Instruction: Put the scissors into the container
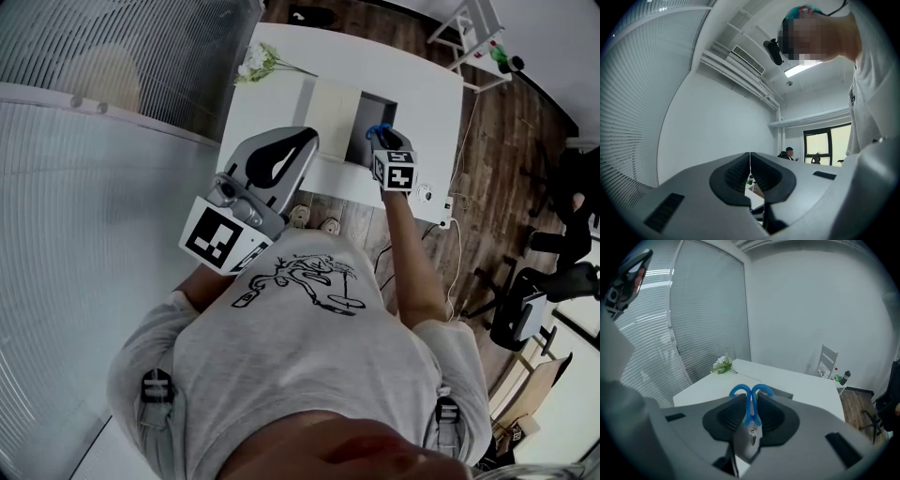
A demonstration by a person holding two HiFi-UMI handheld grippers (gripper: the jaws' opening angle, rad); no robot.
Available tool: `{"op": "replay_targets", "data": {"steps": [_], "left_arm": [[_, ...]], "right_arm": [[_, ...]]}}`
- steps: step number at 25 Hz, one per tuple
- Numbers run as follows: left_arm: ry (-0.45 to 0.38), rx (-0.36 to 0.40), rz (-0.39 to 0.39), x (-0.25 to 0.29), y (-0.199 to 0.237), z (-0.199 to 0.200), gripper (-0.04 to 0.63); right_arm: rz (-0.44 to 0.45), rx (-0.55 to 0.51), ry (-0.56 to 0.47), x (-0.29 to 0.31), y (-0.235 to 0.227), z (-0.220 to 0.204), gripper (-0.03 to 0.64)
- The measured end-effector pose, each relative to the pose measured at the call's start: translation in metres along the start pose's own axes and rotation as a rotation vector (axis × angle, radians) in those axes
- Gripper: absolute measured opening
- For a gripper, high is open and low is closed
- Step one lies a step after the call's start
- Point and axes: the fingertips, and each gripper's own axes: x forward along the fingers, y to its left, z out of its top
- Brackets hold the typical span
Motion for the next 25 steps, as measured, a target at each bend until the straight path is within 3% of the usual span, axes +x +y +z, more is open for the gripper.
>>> {"op": "replay_targets", "data": {"steps": [14, 25], "left_arm": [[0.02, -0.021, 0.014, 0.003, 0.01, -0.01, 0.021], [0.035, -0.037, 0.041, 0.0, 0.02, -0.018, 0.021]], "right_arm": [[0.003, 0.055, 0.132, 0.051, -0.017, -0.032, 0.083], [-0.001, 0.055, 0.18, 0.078, -0.021, -0.03, 0.084]]}}
